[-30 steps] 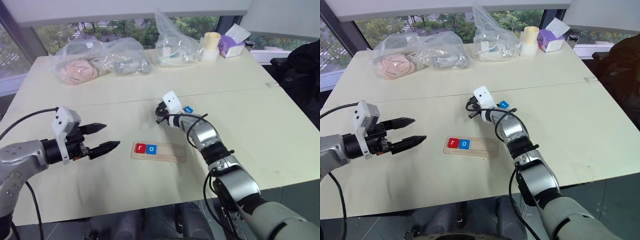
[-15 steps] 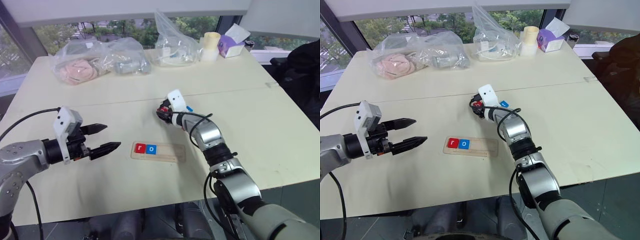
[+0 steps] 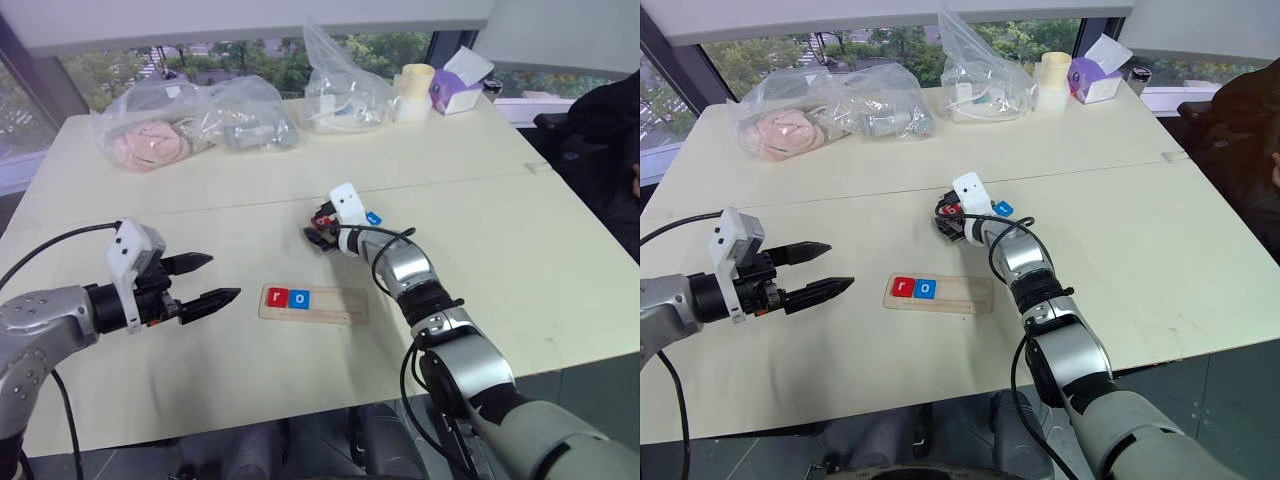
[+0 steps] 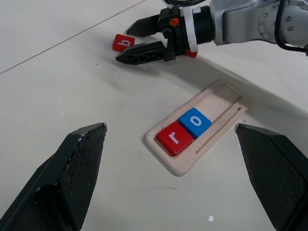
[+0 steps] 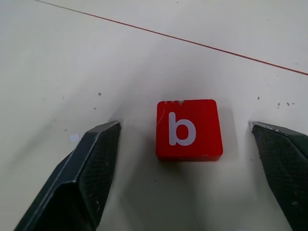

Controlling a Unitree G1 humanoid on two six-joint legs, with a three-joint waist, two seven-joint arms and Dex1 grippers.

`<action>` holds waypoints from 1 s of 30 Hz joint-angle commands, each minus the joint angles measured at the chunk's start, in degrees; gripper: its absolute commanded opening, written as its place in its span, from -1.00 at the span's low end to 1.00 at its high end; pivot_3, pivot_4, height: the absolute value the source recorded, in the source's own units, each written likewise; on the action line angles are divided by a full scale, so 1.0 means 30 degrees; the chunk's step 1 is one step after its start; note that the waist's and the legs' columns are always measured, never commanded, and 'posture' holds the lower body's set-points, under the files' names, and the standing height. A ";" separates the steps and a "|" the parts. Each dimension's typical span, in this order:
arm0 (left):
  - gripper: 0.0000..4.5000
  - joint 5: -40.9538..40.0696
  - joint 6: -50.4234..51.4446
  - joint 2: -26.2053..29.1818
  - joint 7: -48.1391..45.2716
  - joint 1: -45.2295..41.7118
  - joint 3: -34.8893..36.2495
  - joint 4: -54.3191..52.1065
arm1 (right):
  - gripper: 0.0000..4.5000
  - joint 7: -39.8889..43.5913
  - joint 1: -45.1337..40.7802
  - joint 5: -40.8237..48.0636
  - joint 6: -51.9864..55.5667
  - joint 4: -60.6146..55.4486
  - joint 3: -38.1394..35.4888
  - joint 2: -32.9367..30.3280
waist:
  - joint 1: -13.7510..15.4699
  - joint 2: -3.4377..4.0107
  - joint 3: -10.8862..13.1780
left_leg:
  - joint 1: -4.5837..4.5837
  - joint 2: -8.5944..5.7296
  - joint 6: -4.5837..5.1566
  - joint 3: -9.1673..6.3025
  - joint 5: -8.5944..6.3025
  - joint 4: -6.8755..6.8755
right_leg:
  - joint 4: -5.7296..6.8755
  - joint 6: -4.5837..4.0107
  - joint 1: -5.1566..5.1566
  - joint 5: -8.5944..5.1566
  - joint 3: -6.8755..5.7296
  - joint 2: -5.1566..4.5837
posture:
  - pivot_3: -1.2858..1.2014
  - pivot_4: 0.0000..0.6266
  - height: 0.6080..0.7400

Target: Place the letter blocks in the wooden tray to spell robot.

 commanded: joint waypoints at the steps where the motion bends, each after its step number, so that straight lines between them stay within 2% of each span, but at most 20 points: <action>1: 1.00 -0.0279 -0.0341 0.0095 0.0065 -0.0167 0.0237 -0.0401 | 0.99 -0.0591 -0.0225 -0.0328 -0.0480 0.0776 -0.0095 0.0310 | -0.0049 0.0000 -0.0001 | 0.0003 0.0000 0.0000 -0.0001 0.0000 -0.0003 | 0.0000 0.0000 0.0000 0.0000 0.0001 0.0000 | 0.03 -0.52 1.00; 4: 1.00 -0.0279 -0.0375 0.0084 0.0060 -0.0335 0.0040 -0.0359 | 0.58 -0.0878 -0.0321 -0.0473 -0.1078 0.1026 -0.0208 0.0377 | -0.0073 0.0000 0.0000 | 0.0014 0.0000 0.0000 0.0000 0.0000 -0.0009 | 0.0000 -0.0002 0.0005 -0.0001 0.0001 0.0000 | 0.03 -0.52 1.00; 8: 1.00 -0.0202 -0.0451 0.0027 0.0062 -0.0554 -0.0243 -0.0273 | -0.31 -0.1170 -0.0500 -0.0484 -0.1333 0.1173 -0.0411 0.0346 | -0.0086 0.0000 0.0000 | 0.0015 0.0000 0.0000 0.0000 0.0000 -0.0017 | 0.0000 -0.0003 0.0004 -0.0002 0.0001 0.0000 | 0.03 -0.52 1.00; 9: 1.00 -0.0170 -0.0493 -0.0004 0.0057 -0.0608 -0.0329 -0.0251 | -0.48 -0.1281 -0.0519 -0.0466 -0.1402 0.1148 -0.0500 0.0334 | -0.0084 0.0000 0.0000 | 0.0017 0.0000 0.0000 0.0000 0.0000 -0.0017 | 0.0000 -0.0004 0.0004 -0.0002 0.0001 0.0000 | 0.03 -0.52 1.00; 12: 1.00 0.0085 -0.0845 -0.0220 0.0137 -0.1121 -0.1016 -0.0261 | -0.47 -0.1470 -0.0388 -0.0258 -0.1498 0.0026 -0.0898 0.0097 | -0.0061 0.0002 0.0001 | 0.0016 0.0000 0.0000 0.0001 0.0000 -0.0017 | -0.0001 -0.0004 0.0004 -0.0003 0.0002 -0.0001 | 0.03 -0.52 1.00; 15: 1.00 0.0096 -0.0988 -0.0297 0.0080 -0.1669 -0.1703 -0.0400 | -0.47 -0.1107 0.0630 -0.0080 -0.0399 -0.3689 -0.0970 -0.0641 | 0.0034 0.0008 0.0006 | 0.0005 0.0000 0.0000 -0.0001 0.0000 -0.0017 | -0.0004 -0.0004 0.0001 -0.0003 0.0002 -0.0002 | 0.03 -0.52 1.00; 23: 1.00 -0.0692 -0.0622 0.0323 -0.1011 -0.3087 -0.3958 -0.2010 | -0.47 -0.2083 0.7365 0.0965 0.9820 -1.9541 -0.2837 -0.2869 | 0.0326 0.0009 0.0006 | -0.0011 0.0001 0.0000 0.0001 0.0000 -0.0014 | -0.0001 -0.0008 -0.0016 -0.0009 0.0005 -0.0003 | 0.03 -0.52 1.00; 30: 1.00 0.1493 -0.2059 0.0952 -0.2483 -0.3150 -0.6602 -0.1409 | -0.47 -0.4197 1.0743 0.0764 1.6355 -2.6062 -0.4613 -0.2182 | 0.0431 0.0018 0.0006 | -0.0011 0.0008 -0.0002 0.0018 -0.0003 -0.0024 | -0.0005 -0.0076 -0.0040 -0.0085 0.0006 -0.0004 | 0.03 -0.52 1.00</action>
